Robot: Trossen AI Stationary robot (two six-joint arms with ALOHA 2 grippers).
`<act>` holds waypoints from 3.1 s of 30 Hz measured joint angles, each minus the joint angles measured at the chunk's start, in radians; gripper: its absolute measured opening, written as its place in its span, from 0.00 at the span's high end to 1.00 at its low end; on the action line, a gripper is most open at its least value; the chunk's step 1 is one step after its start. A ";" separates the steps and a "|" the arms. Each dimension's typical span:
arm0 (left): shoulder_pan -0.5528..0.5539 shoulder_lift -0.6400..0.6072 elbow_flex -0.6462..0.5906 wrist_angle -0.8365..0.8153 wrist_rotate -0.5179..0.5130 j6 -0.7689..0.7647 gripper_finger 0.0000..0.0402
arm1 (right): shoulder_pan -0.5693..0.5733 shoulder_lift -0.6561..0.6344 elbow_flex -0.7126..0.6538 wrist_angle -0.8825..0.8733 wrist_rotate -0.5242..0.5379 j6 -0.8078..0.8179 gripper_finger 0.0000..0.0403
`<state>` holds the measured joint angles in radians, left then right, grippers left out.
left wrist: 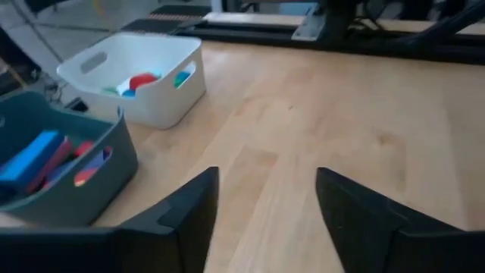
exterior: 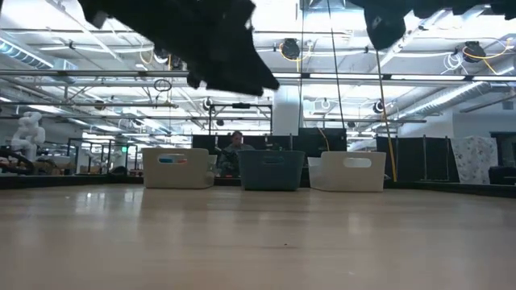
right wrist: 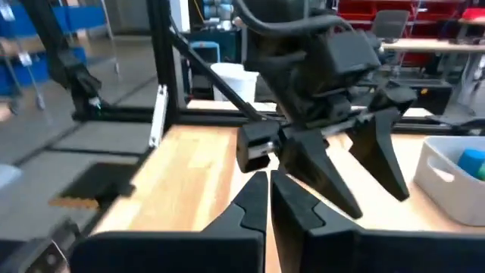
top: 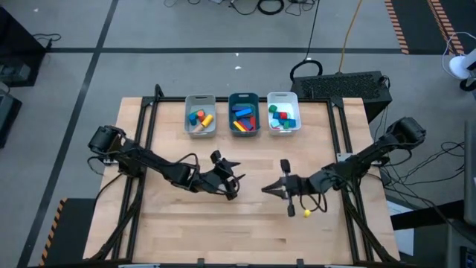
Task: Sort blocks by size
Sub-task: Return to Home Position
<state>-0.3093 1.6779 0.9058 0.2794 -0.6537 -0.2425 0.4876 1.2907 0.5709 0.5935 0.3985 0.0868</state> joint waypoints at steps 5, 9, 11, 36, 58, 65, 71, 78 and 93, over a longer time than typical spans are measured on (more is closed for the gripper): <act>-0.013 -0.036 0.000 0.007 0.056 0.024 0.65 | 0.005 0.000 0.000 0.046 -0.006 0.053 1.00; -0.029 -0.043 0.000 0.062 0.091 0.066 0.82 | 0.017 -0.008 0.000 0.058 -0.005 0.000 1.00; -0.039 -0.043 0.000 0.073 0.096 0.094 0.90 | 0.022 -0.026 0.000 0.057 -0.005 -0.025 1.00; -0.043 -0.815 -0.458 -0.039 0.148 0.203 0.99 | -0.035 -0.486 0.000 -0.355 0.017 -0.183 1.00; 0.041 -1.217 -0.641 -0.248 0.180 0.122 1.00 | -0.416 -0.606 -0.001 -0.540 -0.427 -0.160 1.00; 0.041 -1.327 -0.641 -0.339 0.180 0.116 1.00 | -0.415 -0.763 -0.132 -0.487 -0.410 -0.082 1.00; 0.041 -1.365 -0.641 -0.345 0.180 0.118 0.98 | -0.415 -0.909 -0.357 -0.296 -0.399 0.005 1.00; 0.041 -1.388 -0.641 -0.397 0.178 0.092 0.96 | -0.415 -1.074 -0.430 -0.360 -0.399 0.031 1.00; 0.041 -1.641 -0.775 -0.430 0.175 0.069 0.95 | -0.415 -1.247 -0.452 -0.562 -0.396 0.015 1.00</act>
<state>-0.2687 0.0372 0.1309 -0.1504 -0.4786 -0.1734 0.0727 0.0434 0.1190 0.0315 0.0026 0.1014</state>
